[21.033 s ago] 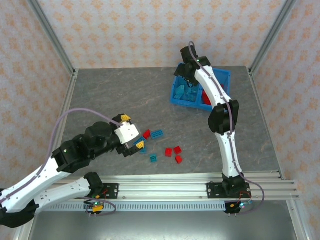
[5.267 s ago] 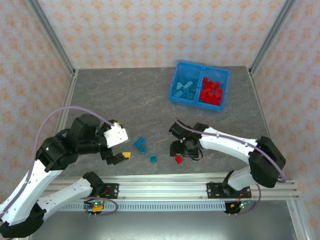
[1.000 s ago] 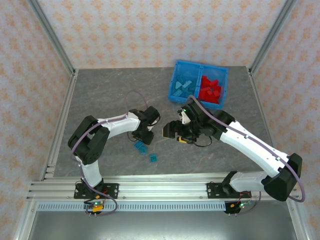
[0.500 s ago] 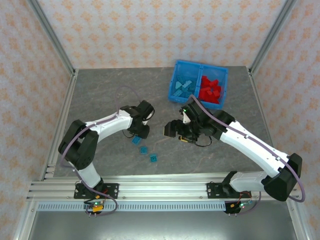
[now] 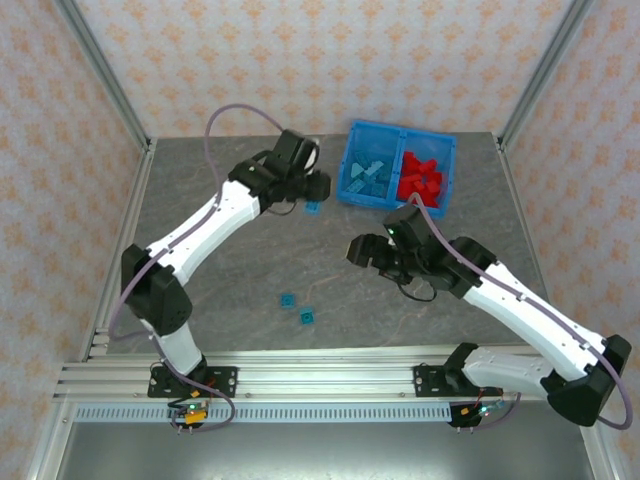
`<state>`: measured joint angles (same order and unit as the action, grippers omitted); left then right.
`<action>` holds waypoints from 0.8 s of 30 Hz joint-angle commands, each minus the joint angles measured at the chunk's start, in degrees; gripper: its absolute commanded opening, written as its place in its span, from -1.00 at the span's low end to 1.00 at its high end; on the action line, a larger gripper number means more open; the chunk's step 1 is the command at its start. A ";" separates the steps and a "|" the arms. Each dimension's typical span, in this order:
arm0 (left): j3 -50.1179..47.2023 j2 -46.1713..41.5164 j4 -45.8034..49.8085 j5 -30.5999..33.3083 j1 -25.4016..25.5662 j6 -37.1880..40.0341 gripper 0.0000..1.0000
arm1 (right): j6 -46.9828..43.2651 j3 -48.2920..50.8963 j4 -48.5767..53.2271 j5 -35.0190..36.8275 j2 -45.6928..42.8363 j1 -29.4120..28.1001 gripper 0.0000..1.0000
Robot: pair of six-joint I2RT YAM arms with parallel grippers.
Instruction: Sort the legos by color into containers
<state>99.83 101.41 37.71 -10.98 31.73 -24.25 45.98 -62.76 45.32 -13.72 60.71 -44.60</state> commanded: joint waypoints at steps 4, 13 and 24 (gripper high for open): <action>19.72 17.58 -7.21 4.19 -0.07 -15.84 -0.41 | 4.29 2.91 -1.96 8.64 -4.28 -0.30 0.54; 60.57 44.16 -2.80 11.22 0.53 -21.98 -0.39 | 7.58 7.26 -0.97 8.33 -12.15 -0.36 0.54; 61.14 48.81 -10.76 12.87 0.27 -23.08 -0.02 | 9.15 8.51 7.34 11.53 -21.09 -0.40 0.54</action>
<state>159.57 150.93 30.35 0.03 31.88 -47.07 54.02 -55.48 48.36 -4.19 40.58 -44.60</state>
